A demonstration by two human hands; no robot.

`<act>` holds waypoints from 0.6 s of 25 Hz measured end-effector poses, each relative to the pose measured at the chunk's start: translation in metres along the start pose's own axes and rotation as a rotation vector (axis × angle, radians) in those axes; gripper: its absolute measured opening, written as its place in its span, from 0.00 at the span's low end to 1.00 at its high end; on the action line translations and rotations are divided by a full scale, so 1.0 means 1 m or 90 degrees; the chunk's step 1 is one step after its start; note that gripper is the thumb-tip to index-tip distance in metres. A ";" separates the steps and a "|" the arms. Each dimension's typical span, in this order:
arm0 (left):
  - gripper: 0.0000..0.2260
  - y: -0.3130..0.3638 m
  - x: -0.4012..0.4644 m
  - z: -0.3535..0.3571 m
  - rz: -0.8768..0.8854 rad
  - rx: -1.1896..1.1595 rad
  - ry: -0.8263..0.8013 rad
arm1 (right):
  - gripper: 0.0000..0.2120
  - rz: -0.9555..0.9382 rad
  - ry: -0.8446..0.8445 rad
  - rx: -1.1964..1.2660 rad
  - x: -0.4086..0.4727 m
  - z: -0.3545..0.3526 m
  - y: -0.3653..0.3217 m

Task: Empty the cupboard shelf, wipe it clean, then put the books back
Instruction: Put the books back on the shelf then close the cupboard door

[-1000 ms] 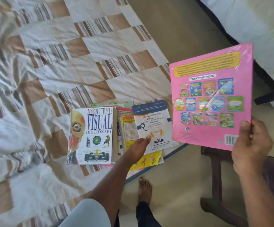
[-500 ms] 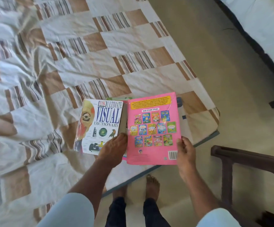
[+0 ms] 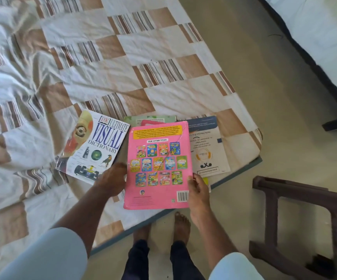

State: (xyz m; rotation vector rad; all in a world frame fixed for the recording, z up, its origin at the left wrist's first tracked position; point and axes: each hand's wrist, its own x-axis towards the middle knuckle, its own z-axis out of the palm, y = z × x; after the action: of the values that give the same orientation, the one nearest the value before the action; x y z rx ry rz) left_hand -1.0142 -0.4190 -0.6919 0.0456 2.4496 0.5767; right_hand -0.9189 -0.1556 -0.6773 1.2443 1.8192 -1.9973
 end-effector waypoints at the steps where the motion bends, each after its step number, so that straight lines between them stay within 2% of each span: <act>1: 0.12 0.010 -0.002 -0.004 -0.129 -0.289 -0.009 | 0.08 0.025 -0.005 0.026 -0.002 0.003 0.004; 2: 0.14 0.022 -0.010 -0.008 -0.232 -0.569 0.003 | 0.08 0.049 -0.011 0.052 -0.004 0.006 0.008; 3: 0.15 0.031 -0.022 -0.010 -0.270 -0.760 0.011 | 0.08 0.071 -0.020 0.080 -0.008 0.010 0.011; 5: 0.13 0.040 -0.043 -0.008 -0.212 -0.920 -0.051 | 0.08 0.111 -0.038 0.133 -0.016 0.014 0.013; 6: 0.13 0.038 -0.050 -0.005 -0.166 -0.928 -0.078 | 0.07 0.127 -0.056 0.160 -0.020 0.014 0.014; 8: 0.26 0.022 -0.056 -0.004 -0.133 -0.897 -0.045 | 0.09 0.134 -0.103 0.176 -0.024 0.013 0.017; 9: 0.30 0.010 -0.056 -0.005 -0.108 -0.884 -0.020 | 0.10 0.123 -0.126 0.155 -0.026 0.012 0.017; 12: 0.21 -0.008 -0.067 -0.020 -0.039 -0.853 0.049 | 0.08 0.099 -0.173 0.037 -0.035 0.017 0.022; 15: 0.19 -0.034 -0.084 -0.036 -0.038 -0.854 0.031 | 0.08 0.082 -0.210 0.007 -0.046 0.044 0.025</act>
State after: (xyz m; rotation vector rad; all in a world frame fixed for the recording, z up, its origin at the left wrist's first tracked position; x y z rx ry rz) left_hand -0.9638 -0.4780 -0.6329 -0.5710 1.6364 2.0232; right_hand -0.8945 -0.2191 -0.6696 0.9402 1.5348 -2.0024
